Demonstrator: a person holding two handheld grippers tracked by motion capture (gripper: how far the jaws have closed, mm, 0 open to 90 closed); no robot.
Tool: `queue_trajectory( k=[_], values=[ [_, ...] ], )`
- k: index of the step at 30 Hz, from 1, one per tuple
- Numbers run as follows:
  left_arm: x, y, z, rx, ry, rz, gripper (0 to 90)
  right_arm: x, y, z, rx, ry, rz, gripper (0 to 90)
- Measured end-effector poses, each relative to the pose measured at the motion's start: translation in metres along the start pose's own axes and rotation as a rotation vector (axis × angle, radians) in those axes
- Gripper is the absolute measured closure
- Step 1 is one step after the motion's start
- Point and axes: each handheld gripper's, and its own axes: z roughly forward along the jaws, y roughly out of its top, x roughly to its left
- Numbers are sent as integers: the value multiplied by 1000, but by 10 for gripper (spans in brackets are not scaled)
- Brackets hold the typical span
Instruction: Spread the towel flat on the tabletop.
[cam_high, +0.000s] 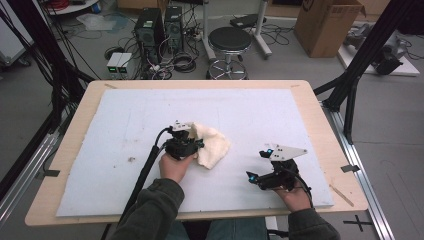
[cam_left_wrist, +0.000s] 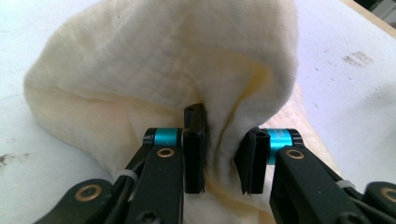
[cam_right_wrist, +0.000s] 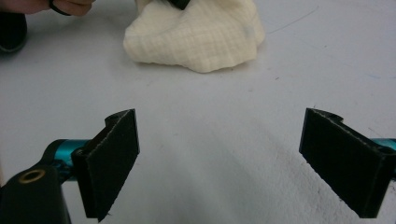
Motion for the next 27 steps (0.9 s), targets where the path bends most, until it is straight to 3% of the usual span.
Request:
queue_trajectory(
  k=[1, 6, 12, 16, 27],
  values=[
    [0, 0, -1, -6, -5, 3, 679, 0, 0, 0, 0, 0, 3, 115],
    [1, 2, -6, -9, -23, 24, 594, 1, 1, 1, 1, 7, 3, 115],
    [-1, 2, -16, -5, -52, 89, 474, 2, 1, 3, 4, 13, -3, 115],
    [2, 2, -24, -14, -82, 99, 403, 2, 1, 3, 6, 16, -2, 115],
    [19, -8, -51, -33, -127, 147, 386, 3, 14, 11, -21, 53, 8, 115]
  ],
)
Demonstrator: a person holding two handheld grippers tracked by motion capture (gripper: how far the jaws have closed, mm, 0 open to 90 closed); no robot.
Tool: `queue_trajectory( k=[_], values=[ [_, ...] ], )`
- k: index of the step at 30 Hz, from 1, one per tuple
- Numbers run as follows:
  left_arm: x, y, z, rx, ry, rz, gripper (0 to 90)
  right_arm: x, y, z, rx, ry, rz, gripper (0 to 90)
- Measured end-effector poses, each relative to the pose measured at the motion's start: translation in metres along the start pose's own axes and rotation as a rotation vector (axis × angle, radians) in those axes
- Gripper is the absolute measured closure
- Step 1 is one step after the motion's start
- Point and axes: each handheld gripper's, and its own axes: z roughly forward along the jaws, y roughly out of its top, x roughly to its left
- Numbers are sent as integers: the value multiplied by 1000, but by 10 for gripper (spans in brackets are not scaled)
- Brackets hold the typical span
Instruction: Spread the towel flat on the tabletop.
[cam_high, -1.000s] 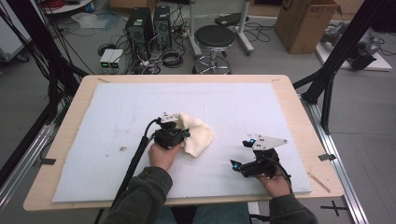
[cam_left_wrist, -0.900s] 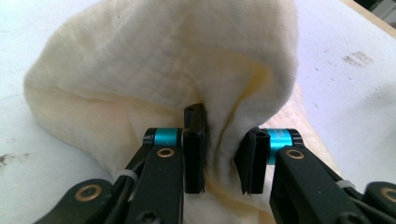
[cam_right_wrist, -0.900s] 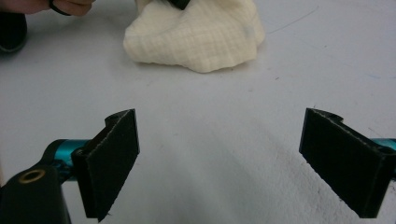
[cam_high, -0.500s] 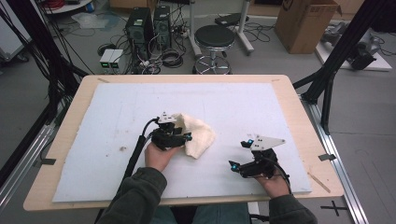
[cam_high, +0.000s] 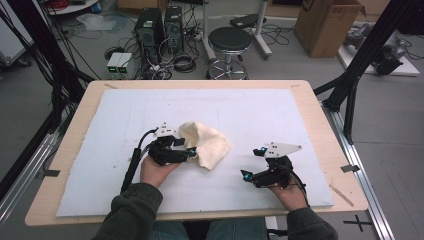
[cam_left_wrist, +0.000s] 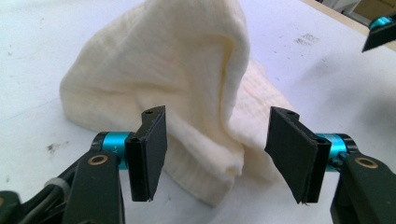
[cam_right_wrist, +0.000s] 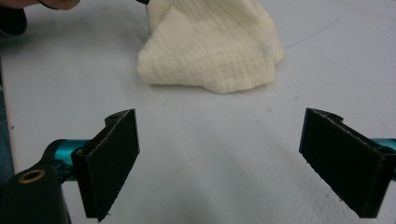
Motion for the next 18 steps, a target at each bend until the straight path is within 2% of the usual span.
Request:
queue_trajectory(
  k=[4, 6, 8, 11, 15, 18],
  values=[
    [1, -5, -6, 20, -6, 21, 400, 2, 8, 6, -6, 22, -5, 115],
    [2, -7, -6, 28, -17, 23, 432, 4, 13, 11, -4, 31, -13, 116],
    [2, -9, -5, 39, -27, 17, 507, 6, 19, 17, 0, 42, -25, 116],
    [2, -11, -1, 63, -36, 33, 539, 10, 26, 27, 11, 56, -31, 120],
    [2, -13, 7, 99, -41, 52, 559, 11, 32, 40, 25, 88, -37, 171],
    [3, -15, 14, 134, -34, 50, 581, 13, 35, 49, 40, 109, -56, 243]
  ],
)
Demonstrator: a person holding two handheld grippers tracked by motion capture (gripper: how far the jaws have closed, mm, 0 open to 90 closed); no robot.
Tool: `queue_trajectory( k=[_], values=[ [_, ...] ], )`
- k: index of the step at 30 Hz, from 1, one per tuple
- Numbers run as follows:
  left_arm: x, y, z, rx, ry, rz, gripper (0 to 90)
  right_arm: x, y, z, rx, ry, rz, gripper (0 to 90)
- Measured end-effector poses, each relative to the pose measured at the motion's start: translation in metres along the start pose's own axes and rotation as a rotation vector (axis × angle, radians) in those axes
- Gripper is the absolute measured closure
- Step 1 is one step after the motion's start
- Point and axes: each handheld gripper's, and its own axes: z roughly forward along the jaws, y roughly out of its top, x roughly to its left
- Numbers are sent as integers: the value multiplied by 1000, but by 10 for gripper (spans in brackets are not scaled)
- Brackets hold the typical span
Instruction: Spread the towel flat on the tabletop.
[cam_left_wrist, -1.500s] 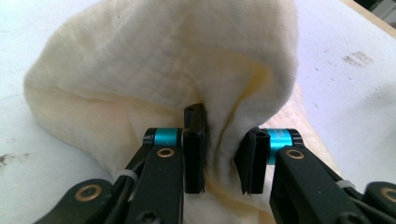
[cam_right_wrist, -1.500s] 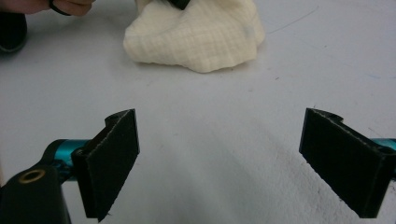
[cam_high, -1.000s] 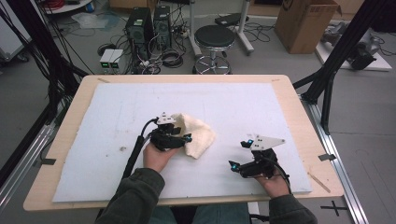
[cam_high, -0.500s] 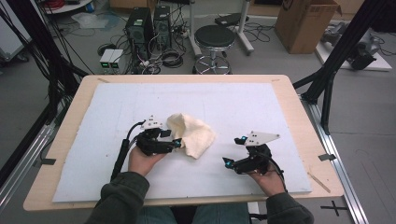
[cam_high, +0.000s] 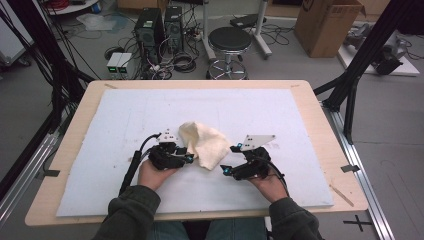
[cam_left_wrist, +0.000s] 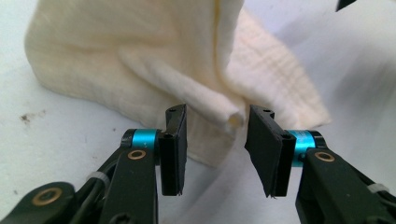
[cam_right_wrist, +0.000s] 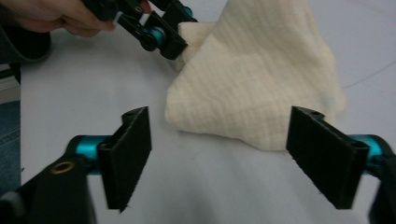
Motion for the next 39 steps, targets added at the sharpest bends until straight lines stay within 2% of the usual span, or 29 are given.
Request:
queue_trajectory(
  k=[6, 10, 12, 17, 21, 25, 30, 35, 39],
  values=[
    [0, 0, 9, 27, 11, 9, 663, 2, 4, 23, 58, 63, -16, 411],
    [2, -1, 11, 32, 20, 16, 732, 4, 7, 37, 96, 83, -32, 477],
    [2, -1, 11, 27, 20, 15, 755, 4, 7, 45, 120, 77, -34, 489],
    [4, 0, 9, 39, 22, 36, 803, 1, 7, 57, 156, 65, -21, 598],
    [6, 0, 5, 41, 24, 47, 813, 0, 7, 60, 157, 56, -36, 663],
    [7, 1, 2, 41, 28, 49, 817, -5, 6, 60, 150, 72, 5, 735],
    [9, 2, -5, 40, 26, 57, 817, -11, 4, 59, 145, 97, 11, 838],
    [14, 2, -15, 47, 39, 67, 817, -15, 3, 57, 133, 126, 5, 859],
    [17, 2, -25, 46, 45, 81, 818, -17, 3, 49, 133, 118, 0, 859]
  ],
)
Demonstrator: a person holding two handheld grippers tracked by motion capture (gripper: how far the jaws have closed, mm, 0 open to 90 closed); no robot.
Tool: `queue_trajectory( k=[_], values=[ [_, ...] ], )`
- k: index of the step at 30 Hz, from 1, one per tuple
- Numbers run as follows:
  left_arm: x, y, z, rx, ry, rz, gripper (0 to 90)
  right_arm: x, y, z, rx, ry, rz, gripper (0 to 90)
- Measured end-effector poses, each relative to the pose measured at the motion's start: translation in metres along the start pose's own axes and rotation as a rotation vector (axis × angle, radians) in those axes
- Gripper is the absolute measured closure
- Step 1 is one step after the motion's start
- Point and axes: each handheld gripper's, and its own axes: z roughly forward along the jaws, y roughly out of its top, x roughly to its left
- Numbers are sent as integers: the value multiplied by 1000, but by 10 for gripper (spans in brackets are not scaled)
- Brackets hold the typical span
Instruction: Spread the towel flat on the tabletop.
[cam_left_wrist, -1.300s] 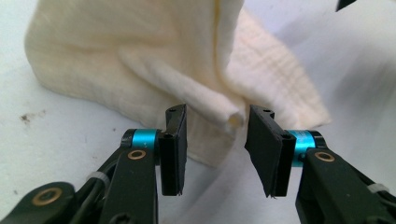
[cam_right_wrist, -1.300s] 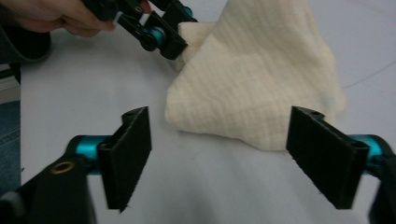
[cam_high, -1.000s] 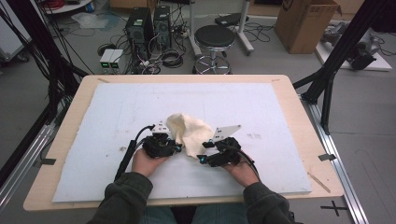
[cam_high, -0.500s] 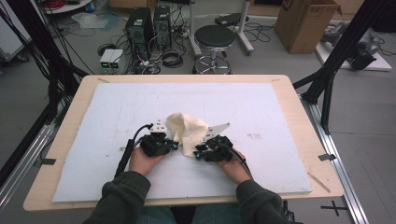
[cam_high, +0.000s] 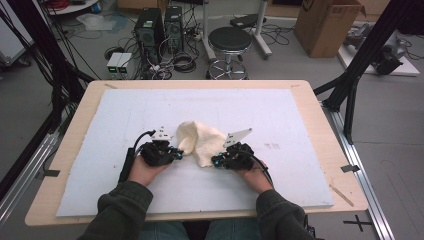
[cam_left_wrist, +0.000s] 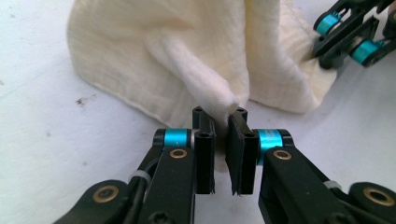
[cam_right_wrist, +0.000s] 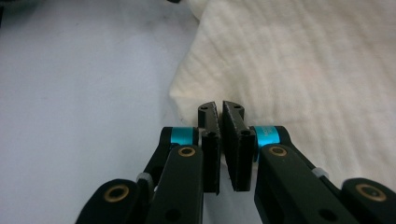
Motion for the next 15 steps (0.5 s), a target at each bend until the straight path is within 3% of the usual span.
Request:
queue_trajectory(
  k=[9, 15],
  values=[
    [3, -5, -23, -5, 17, 15, 817, -8, -3, -37, -19, -41, -1, 859],
    [-3, -11, -34, 7, 26, 57, 822, -3, -7, -51, -33, -34, -27, 858]
  ],
)
